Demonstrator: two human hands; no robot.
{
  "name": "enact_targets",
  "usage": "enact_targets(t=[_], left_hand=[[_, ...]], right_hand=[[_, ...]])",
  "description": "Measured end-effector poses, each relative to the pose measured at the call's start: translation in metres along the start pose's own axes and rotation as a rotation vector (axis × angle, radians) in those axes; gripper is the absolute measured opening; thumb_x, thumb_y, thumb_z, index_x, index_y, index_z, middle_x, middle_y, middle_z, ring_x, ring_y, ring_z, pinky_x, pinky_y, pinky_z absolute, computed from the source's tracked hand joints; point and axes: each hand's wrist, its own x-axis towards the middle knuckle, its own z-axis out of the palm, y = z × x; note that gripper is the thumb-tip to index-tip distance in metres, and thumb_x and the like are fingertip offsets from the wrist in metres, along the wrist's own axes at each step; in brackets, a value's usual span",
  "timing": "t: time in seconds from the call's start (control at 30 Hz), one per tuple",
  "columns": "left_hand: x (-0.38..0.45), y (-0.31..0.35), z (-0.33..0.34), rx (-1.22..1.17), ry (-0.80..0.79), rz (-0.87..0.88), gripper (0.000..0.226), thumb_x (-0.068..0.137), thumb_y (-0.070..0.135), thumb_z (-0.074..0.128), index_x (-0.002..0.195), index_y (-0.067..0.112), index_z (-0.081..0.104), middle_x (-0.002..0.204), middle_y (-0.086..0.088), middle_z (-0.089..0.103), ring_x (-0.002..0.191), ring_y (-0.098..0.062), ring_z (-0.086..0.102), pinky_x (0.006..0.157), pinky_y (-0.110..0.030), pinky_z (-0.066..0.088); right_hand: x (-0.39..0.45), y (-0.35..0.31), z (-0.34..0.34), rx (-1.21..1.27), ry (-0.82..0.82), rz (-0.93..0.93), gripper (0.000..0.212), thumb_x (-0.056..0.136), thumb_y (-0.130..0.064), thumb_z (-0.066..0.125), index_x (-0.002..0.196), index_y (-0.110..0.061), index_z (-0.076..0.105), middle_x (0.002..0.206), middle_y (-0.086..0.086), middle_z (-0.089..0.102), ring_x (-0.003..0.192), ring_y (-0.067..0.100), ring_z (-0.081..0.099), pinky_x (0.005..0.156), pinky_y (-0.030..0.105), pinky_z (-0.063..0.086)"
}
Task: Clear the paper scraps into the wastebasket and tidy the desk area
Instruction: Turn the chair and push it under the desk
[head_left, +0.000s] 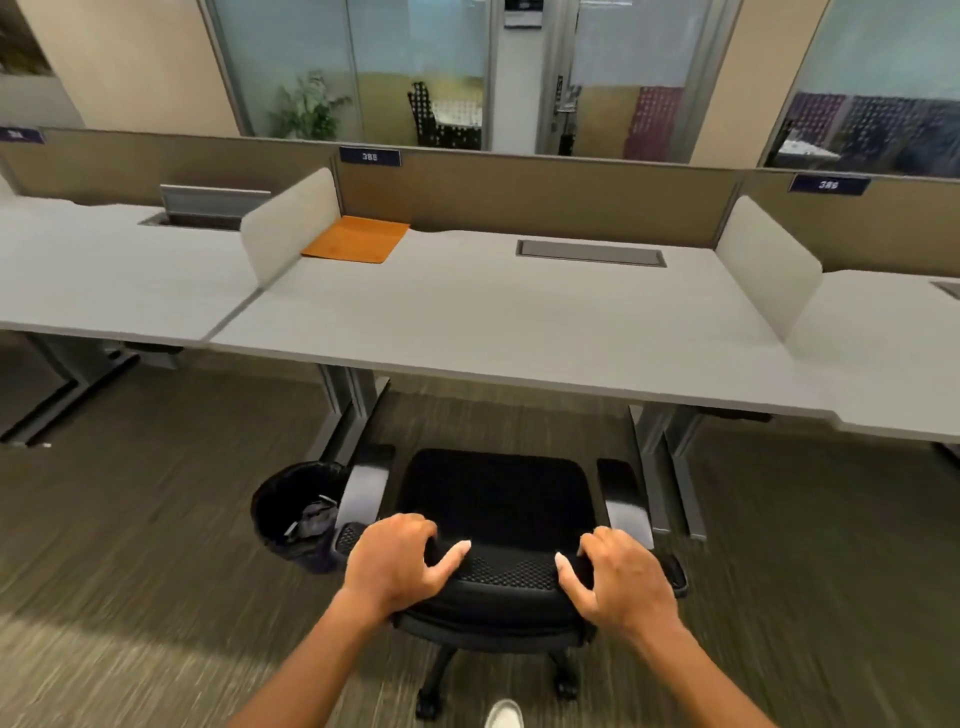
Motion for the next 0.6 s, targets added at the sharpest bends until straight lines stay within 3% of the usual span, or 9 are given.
enact_targets(t=[0.23,0.47,0.6], left_hand=[[0.103,-0.012,0.019,-0.083,-0.026,-0.058,0.062,0.086,0.071,0.038,0.054,0.021,0.056,0.048,0.010,0.048,0.050,-0.009,0.049,0.047,-0.018,0.026],[0.187,-0.026,0.028,-0.140,-0.053,-0.104,0.062,0.091,0.056,0.050,0.048,0.012,0.045,0.043,0.001,0.044,0.043,-0.016,0.045,0.044,-0.026,0.029],[0.227,-0.034,0.036,-0.144,-0.051,-0.099,0.060,0.092,0.052,0.051,0.046,0.014,0.042,0.042,0.001,0.042,0.040,-0.015,0.044,0.042,-0.022,0.023]], right_hand=[[0.089,0.035,0.025,0.062,0.028,0.028,0.039,0.085,-0.054,0.048,0.066,-0.021,0.053,0.064,-0.010,0.047,0.059,0.008,0.043,0.053,0.017,0.036],[0.168,0.056,0.036,0.145,0.053,0.053,0.042,0.086,-0.054,0.044,0.069,-0.019,0.059,0.067,-0.008,0.052,0.062,0.007,0.046,0.054,0.018,0.044],[0.206,0.068,0.042,0.156,0.079,0.055,0.038,0.085,-0.053,0.048,0.068,-0.019,0.058,0.066,-0.007,0.053,0.062,0.008,0.047,0.054,0.019,0.044]])
